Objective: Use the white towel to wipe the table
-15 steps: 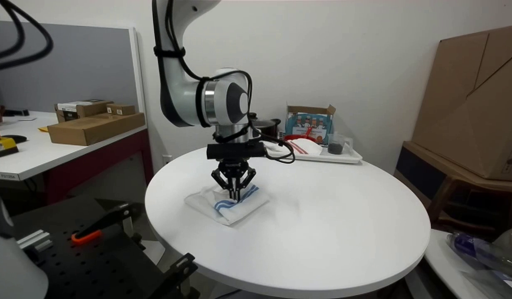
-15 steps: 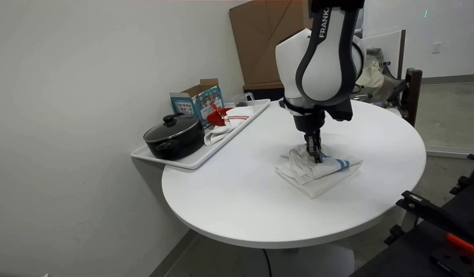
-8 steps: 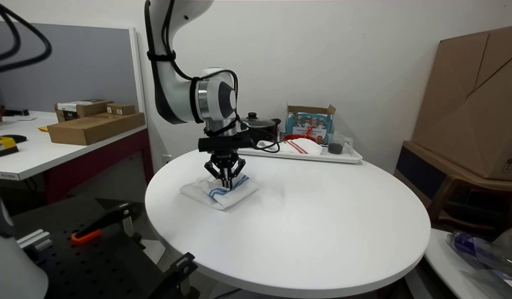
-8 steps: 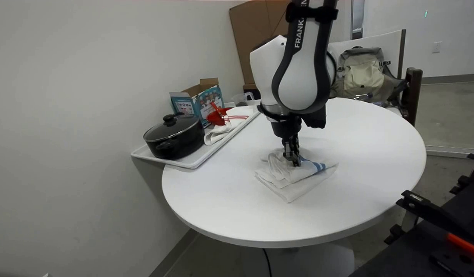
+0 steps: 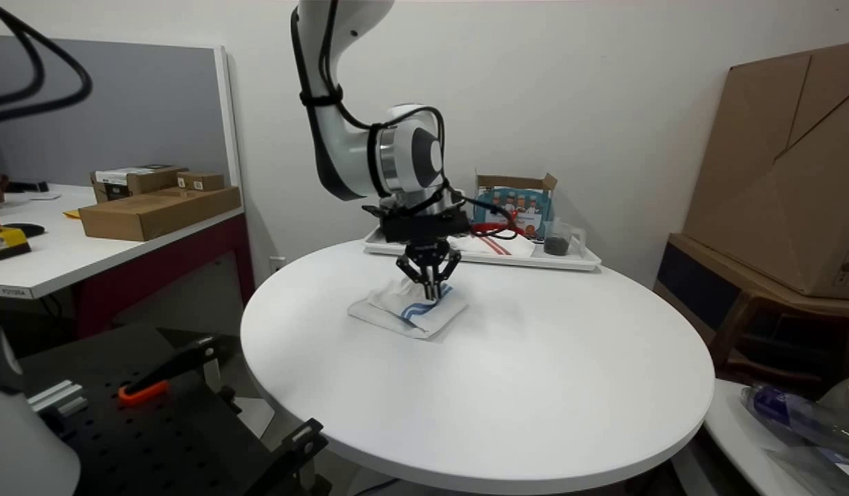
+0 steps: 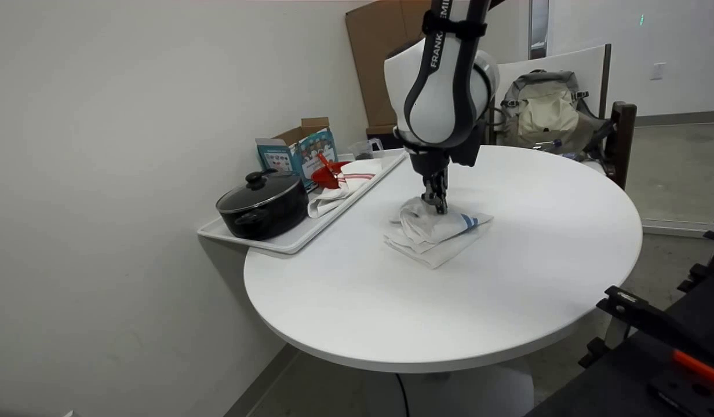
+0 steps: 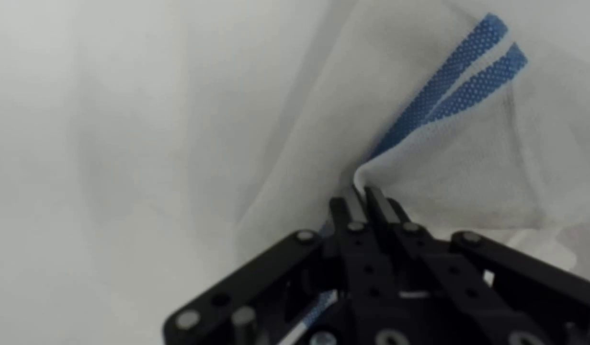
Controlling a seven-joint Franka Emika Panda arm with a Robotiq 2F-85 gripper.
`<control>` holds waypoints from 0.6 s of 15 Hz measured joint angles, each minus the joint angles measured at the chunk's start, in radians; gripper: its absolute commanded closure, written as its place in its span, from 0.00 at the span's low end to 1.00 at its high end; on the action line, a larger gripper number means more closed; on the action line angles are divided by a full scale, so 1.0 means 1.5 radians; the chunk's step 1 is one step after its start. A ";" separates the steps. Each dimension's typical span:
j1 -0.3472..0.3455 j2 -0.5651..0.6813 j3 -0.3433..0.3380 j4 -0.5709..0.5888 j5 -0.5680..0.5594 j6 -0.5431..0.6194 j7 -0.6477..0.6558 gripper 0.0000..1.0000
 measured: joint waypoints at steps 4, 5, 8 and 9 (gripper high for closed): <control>-0.092 -0.003 0.023 0.048 0.088 -0.125 -0.049 0.41; -0.118 -0.007 0.038 0.057 0.116 -0.169 -0.074 0.34; -0.176 -0.024 0.082 0.070 0.199 -0.294 -0.140 0.12; -0.189 -0.034 0.095 0.071 0.230 -0.334 -0.155 0.05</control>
